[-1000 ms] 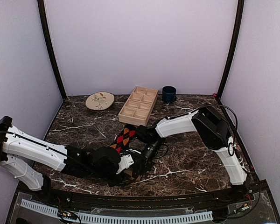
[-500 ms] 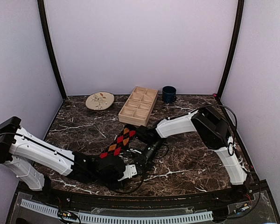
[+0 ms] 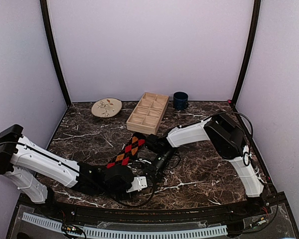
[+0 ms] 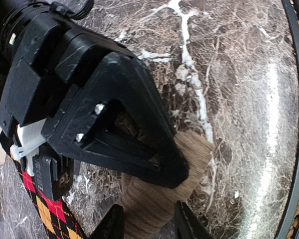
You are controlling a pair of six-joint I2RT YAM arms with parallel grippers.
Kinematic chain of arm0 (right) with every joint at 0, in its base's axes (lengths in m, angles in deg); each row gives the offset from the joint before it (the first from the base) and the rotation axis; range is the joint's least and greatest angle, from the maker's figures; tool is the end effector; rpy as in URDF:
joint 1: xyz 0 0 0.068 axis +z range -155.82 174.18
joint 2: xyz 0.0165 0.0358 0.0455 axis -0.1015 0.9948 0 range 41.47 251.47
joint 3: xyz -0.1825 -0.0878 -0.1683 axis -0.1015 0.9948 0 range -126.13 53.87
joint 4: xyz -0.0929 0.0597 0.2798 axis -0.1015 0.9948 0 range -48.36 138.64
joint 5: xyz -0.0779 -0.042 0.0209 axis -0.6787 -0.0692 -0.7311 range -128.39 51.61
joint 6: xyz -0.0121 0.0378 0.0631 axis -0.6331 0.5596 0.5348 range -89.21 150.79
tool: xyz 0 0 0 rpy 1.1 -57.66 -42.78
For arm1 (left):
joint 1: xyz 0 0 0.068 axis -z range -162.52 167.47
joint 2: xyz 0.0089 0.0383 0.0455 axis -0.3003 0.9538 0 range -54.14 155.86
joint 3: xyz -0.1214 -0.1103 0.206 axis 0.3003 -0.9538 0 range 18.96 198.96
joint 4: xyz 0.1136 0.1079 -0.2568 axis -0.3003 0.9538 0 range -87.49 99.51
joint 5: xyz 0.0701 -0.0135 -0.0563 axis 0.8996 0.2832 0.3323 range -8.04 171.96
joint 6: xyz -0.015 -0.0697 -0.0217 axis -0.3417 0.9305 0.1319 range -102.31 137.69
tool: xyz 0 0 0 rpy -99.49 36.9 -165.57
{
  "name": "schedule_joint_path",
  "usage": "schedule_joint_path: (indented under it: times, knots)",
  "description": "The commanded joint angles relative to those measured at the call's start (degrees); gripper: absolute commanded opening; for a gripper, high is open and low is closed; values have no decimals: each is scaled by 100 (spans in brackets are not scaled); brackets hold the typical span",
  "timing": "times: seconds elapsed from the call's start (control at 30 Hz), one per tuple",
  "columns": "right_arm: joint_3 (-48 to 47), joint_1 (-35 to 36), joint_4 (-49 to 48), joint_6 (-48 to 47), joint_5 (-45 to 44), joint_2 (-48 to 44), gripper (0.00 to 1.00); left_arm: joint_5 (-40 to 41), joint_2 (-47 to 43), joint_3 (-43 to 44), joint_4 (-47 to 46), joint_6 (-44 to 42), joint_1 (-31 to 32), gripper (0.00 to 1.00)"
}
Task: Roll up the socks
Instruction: Pick up the sock from the center of the board.
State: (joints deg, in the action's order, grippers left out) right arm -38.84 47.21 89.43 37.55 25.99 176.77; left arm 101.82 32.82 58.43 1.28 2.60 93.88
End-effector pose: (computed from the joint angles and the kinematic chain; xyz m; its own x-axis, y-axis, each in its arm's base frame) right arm 0.2264 0.3948 0.0413 -0.6373 -0.7623 0.1128 -0.2687 0.3570 0.8946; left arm 0.0997 -0.3219 0.1007 0.0597 0.7950 -0.6036 0.8736 0.2510 0.4170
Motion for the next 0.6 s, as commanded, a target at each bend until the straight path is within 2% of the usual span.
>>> schedule_joint_path:
  times: [0.0,0.1,0.57]
  knots:
    - [60,-76,-24,79,-150,162,10,-300,-102,-92,37,-246,33,37]
    - [77,-100,-32,88,-132,148,9,-449,-198,-146,45,-311,61,37]
    - [248,-109,-111,141,-54,76,9,3,373,-141,-228,-712,128,38]
